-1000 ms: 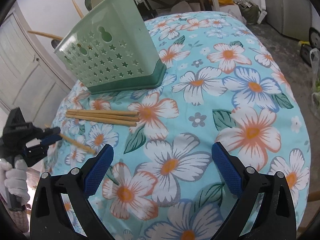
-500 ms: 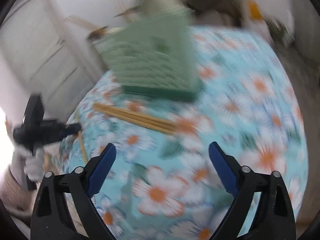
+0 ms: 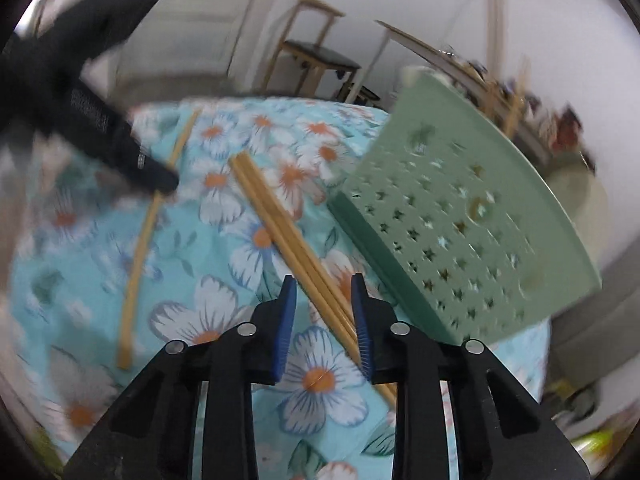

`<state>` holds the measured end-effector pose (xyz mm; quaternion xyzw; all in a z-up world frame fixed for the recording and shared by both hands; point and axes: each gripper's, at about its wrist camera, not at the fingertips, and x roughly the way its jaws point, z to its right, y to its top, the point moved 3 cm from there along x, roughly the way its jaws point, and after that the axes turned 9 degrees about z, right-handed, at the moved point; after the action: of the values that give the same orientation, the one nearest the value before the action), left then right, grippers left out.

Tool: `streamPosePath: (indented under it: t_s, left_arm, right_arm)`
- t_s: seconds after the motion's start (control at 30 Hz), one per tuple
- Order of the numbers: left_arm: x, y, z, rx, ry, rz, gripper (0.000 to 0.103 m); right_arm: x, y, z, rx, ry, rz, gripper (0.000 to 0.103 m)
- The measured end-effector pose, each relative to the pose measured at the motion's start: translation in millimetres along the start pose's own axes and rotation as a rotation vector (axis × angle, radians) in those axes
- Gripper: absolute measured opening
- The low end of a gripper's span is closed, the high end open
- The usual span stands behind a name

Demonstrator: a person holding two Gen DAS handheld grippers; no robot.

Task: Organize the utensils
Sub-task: 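Close the right gripper on one wooden chopstick and lift it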

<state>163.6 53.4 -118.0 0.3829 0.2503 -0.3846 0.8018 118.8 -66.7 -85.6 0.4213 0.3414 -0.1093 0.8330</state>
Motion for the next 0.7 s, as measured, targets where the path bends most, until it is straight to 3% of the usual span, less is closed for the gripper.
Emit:
streamPosePath:
  t_s: [0.2, 0.33, 0.7]
  left_arm:
    - [1, -1, -3, 0.001, -0.035, -0.001, 0.014]
    - [2, 0, -4, 0.0, -0.051, -0.003, 0.014]
    - [2, 0, -8, -0.014, -0.079, -0.004, 0.014]
  right_arm:
    - [18, -9, -23, -0.21, -0.048, -0.046, 0.013]
    - [28, -8, -29, -0.29, -0.074, -0.071, 0.012]
    - [48, 5, -30, -0.305, -0.086, -0.086, 0.007]
